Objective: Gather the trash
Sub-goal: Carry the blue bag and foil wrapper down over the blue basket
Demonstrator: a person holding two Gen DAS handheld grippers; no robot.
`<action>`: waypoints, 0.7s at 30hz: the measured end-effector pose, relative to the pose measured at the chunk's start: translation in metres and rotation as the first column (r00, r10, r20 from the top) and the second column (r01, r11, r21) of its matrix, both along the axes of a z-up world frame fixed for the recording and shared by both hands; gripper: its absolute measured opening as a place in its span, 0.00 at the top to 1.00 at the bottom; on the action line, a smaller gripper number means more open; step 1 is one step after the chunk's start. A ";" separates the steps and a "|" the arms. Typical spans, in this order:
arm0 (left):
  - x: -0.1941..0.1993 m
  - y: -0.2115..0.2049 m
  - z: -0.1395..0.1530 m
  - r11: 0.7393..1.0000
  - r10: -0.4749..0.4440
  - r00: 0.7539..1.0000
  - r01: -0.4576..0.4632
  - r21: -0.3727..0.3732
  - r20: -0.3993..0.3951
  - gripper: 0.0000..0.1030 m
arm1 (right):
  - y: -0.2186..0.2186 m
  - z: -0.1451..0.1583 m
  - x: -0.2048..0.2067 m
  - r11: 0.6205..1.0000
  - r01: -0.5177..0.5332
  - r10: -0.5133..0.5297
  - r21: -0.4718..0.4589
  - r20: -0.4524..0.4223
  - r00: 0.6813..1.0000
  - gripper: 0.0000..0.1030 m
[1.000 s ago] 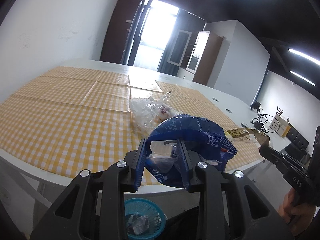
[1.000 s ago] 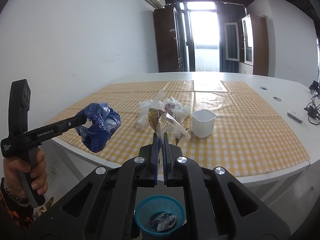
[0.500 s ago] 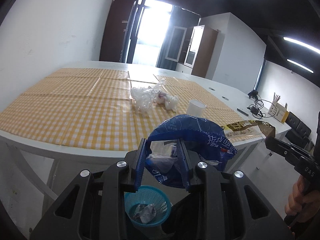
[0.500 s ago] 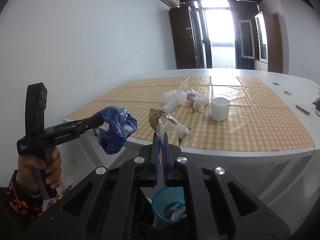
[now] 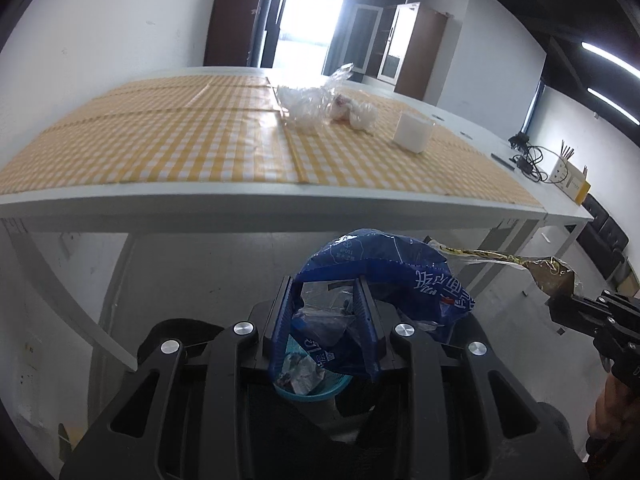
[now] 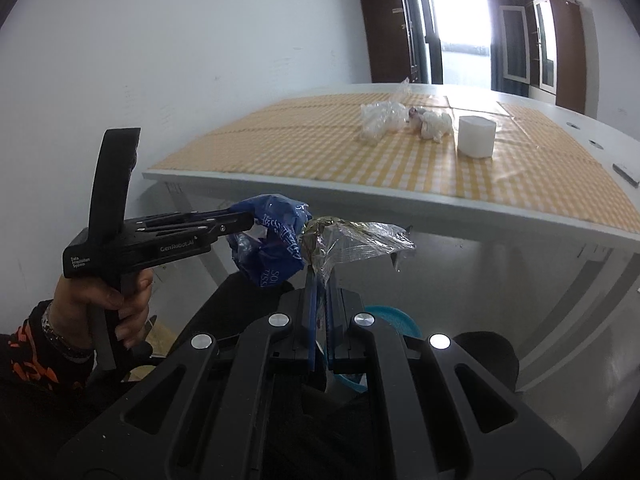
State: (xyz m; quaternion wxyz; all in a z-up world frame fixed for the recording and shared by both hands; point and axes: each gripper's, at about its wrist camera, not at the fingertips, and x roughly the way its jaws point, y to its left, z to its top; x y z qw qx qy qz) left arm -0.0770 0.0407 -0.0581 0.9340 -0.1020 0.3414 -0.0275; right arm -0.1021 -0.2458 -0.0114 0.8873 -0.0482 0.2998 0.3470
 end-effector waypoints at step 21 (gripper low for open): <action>0.101 0.004 -0.155 0.997 -0.079 0.968 0.077 -0.016 -0.239 0.72 | 0.045 -0.171 0.136 0.981 0.082 -0.140 -0.178 -0.343 0.929 0.97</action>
